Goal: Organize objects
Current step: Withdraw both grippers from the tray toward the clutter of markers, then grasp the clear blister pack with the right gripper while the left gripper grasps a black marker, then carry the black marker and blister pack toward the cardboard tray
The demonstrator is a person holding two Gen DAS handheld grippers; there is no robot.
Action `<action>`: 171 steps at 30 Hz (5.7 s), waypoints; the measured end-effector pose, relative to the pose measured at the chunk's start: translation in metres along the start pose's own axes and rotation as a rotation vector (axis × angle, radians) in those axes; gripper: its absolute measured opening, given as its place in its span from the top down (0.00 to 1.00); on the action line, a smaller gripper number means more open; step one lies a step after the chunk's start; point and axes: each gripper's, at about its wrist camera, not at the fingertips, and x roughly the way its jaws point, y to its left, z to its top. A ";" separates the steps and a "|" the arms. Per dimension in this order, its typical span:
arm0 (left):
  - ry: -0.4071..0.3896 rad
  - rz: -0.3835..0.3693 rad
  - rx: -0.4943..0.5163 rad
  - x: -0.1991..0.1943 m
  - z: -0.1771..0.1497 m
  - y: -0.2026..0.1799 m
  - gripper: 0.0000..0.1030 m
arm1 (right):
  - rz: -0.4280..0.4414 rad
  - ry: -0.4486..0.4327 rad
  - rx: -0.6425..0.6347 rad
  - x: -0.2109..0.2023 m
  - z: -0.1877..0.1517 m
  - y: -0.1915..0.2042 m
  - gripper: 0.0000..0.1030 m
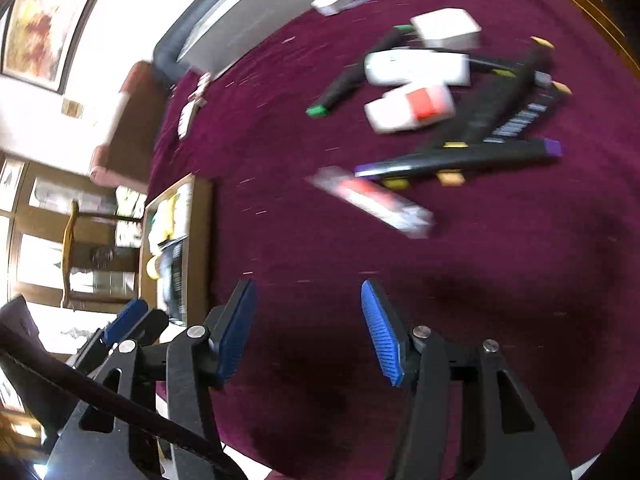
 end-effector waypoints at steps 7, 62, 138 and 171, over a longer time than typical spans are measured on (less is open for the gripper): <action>0.080 -0.033 -0.070 0.024 -0.026 -0.036 0.53 | -0.020 0.003 0.052 -0.022 0.009 -0.056 0.45; -0.039 -0.077 0.618 0.101 0.040 -0.202 0.53 | -0.180 0.080 -0.018 -0.043 -0.021 -0.134 0.82; 0.009 -0.302 0.071 0.044 -0.022 -0.089 0.89 | -0.306 0.056 -0.083 -0.022 -0.017 -0.098 0.75; -0.130 -0.091 -0.376 -0.022 -0.047 0.217 0.89 | 0.205 0.315 -0.243 0.090 -0.032 0.155 0.75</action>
